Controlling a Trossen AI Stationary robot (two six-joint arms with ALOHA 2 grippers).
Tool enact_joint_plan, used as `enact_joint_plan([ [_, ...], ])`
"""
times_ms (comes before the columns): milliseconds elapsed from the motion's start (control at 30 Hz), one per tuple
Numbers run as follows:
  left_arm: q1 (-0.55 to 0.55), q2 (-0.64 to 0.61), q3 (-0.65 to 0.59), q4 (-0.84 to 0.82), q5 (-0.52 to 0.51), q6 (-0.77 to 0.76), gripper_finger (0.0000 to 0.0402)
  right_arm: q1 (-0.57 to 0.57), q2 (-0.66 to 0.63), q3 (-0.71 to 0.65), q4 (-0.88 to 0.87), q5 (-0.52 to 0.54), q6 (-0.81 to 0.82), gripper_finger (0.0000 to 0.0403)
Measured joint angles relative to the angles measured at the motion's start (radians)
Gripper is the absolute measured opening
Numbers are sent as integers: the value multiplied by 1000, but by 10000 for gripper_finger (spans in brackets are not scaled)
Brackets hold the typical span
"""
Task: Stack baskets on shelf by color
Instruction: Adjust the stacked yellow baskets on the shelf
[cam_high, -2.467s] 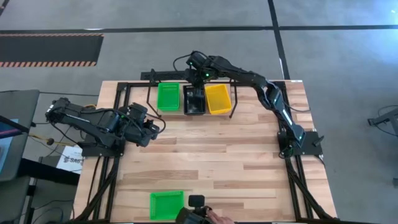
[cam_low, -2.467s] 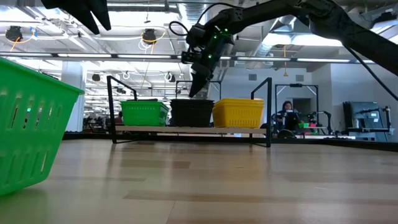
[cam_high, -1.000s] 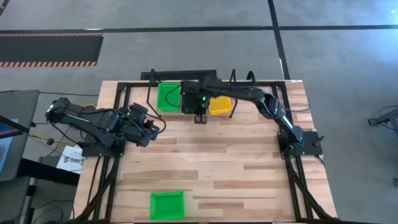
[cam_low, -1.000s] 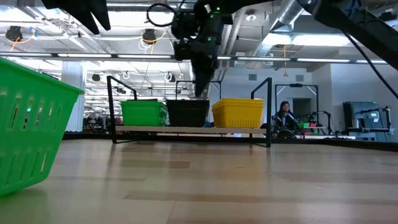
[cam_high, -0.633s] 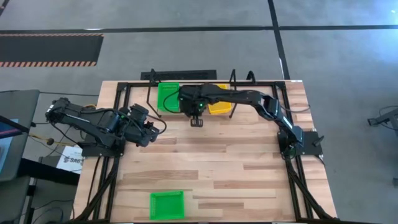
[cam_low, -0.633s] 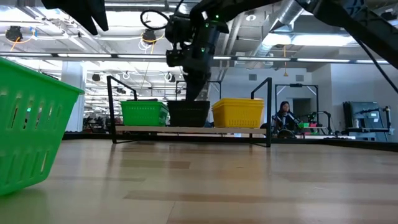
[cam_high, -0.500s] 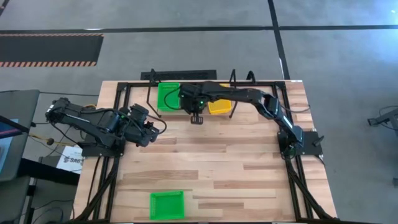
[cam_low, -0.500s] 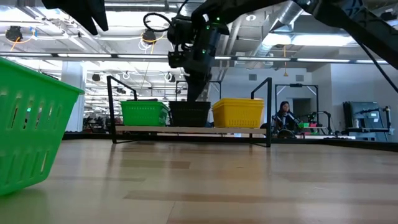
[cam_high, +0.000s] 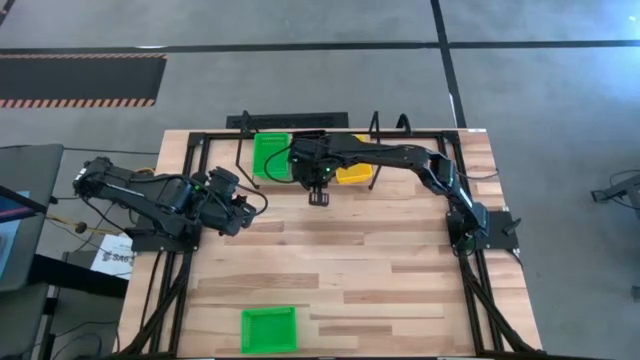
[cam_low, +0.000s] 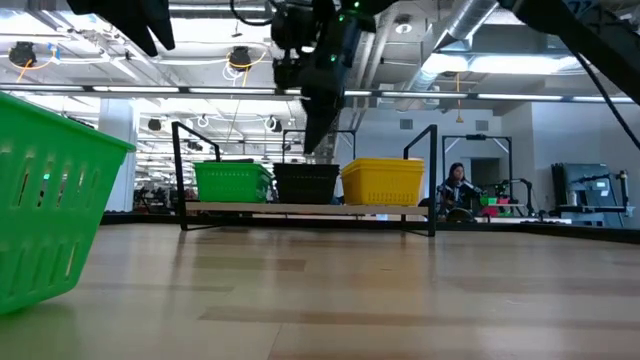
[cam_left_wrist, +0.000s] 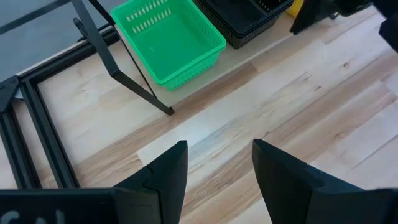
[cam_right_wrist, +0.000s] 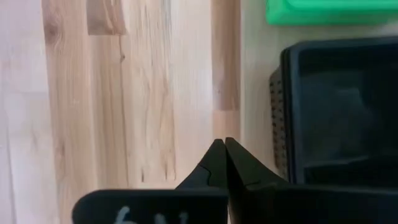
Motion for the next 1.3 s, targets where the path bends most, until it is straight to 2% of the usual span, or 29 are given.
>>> enact_joint_plan([
  [267, 0, 0, 0, 2, 0, -1, 168, -29, -98, -2, -62, 178, -5, 3],
  [367, 0, 0, 0, 4, 0, 0, 168, -86, -122, -2, -56, 186, -8, 3],
  [500, 0, 0, 0, 6, 0, 0, 168, -180, -128, -2, -69, 130, 0, 3],
  [767, 0, 0, 0, 8, -2, -14, 168, -279, -119, -99, -38, -101, -47, 3],
  [1033, 0, 0, 0, 8, -25, -19, 168, -324, -118, -191, 60, -115, -106, 2],
  [1300, 0, 0, 0, 8, -26, -38, 168, -357, -100, -192, 119, -114, -130, 2],
])
